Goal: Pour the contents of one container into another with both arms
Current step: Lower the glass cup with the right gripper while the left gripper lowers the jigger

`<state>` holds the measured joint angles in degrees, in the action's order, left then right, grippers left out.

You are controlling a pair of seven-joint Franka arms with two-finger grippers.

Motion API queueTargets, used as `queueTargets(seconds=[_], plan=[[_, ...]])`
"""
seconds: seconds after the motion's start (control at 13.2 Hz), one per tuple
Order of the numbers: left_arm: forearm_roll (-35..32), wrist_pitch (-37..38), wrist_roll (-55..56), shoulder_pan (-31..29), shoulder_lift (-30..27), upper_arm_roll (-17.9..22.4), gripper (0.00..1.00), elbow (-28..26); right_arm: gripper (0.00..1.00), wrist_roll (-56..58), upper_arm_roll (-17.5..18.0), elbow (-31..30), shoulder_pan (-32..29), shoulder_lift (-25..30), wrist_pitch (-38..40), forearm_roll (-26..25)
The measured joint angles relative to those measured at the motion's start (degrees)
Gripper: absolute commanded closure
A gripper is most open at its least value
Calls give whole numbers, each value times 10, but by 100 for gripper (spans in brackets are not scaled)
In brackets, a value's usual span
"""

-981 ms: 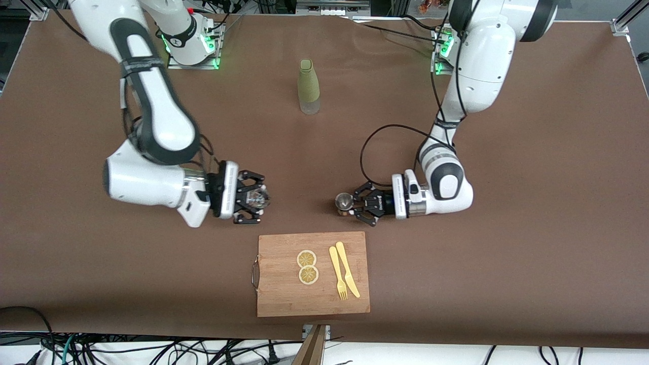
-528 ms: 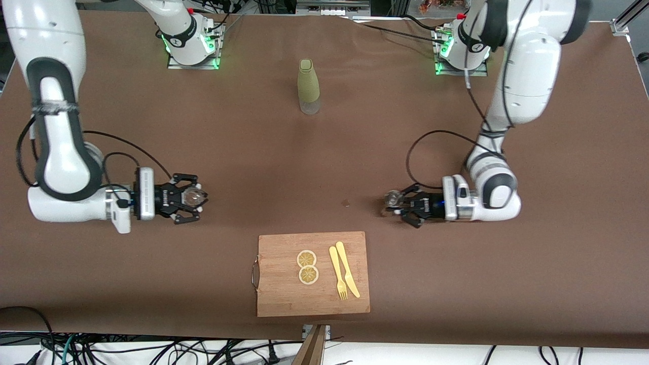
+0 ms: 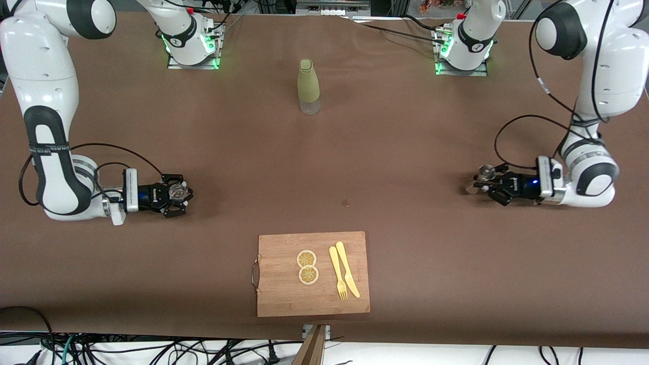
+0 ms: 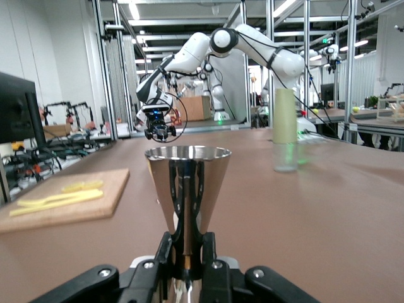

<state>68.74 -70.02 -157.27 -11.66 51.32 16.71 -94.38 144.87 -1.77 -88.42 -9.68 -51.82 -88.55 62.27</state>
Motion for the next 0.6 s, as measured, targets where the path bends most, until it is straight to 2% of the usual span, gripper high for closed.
queueTargets(seconds=[0.3, 0.38, 0.45, 0.53, 0.6], plan=[[-37, 20, -19, -33, 9, 30, 100, -3, 100, 66, 2, 1, -2, -45, 0, 23], [-37, 21, -25, -38, 18, 30, 100, -4, 90, 74, 2, 1, -6, -56, 0, 24], [-37, 21, -30, -40, 28, 30, 100, -4, 51, 83, 3, 1, -12, -65, 5, 30], [-37, 21, -32, -40, 37, 28, 100, -4, 17, 85, 4, 2, -17, -68, 11, 35], [-37, 21, -35, -40, 44, 27, 100, -3, 0, 85, 4, 2, -19, -69, 11, 35]])
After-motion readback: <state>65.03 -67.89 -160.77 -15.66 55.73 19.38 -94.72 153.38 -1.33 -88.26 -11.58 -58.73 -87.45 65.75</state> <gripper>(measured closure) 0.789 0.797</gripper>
